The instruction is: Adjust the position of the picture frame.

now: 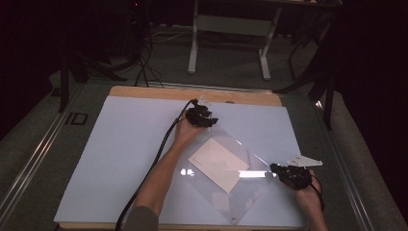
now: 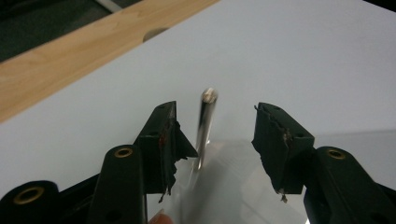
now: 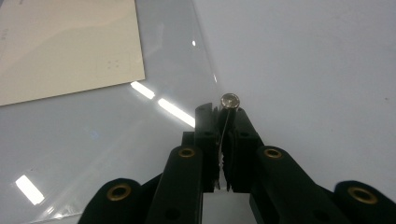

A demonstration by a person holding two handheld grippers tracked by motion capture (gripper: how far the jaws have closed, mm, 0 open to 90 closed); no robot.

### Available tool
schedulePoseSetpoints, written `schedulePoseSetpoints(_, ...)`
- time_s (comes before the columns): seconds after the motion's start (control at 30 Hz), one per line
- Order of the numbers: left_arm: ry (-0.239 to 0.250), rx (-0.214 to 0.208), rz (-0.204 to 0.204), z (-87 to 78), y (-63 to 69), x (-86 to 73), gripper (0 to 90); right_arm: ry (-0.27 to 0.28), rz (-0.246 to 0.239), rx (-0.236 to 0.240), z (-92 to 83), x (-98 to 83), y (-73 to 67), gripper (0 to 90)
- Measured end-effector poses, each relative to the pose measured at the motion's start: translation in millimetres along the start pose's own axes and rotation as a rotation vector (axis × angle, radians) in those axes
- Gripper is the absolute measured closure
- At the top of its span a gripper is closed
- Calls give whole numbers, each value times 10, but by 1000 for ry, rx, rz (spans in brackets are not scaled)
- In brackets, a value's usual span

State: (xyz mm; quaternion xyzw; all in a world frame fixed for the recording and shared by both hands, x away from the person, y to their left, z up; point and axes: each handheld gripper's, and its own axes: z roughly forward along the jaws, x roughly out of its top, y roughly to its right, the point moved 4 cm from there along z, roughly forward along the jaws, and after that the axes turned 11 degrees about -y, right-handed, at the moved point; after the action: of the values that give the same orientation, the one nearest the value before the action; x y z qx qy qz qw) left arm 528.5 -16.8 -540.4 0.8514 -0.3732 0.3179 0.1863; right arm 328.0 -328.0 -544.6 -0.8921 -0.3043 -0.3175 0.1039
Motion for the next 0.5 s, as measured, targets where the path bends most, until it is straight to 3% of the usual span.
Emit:
schedulePoseSetpoints(0.1,-17,-5,4,65,27,34,513,0,1,-3,-1,-1,-2,851)
schedulePoseSetpoints(0.27,-15,-7,-47,120,11,18,565,1,1,-3,-2,-2,-2,851)
schedulePoseSetpoints(0.5,-53,9,-57,141,-35,-43,685,5,7,-7,-1,-5,-6,851)
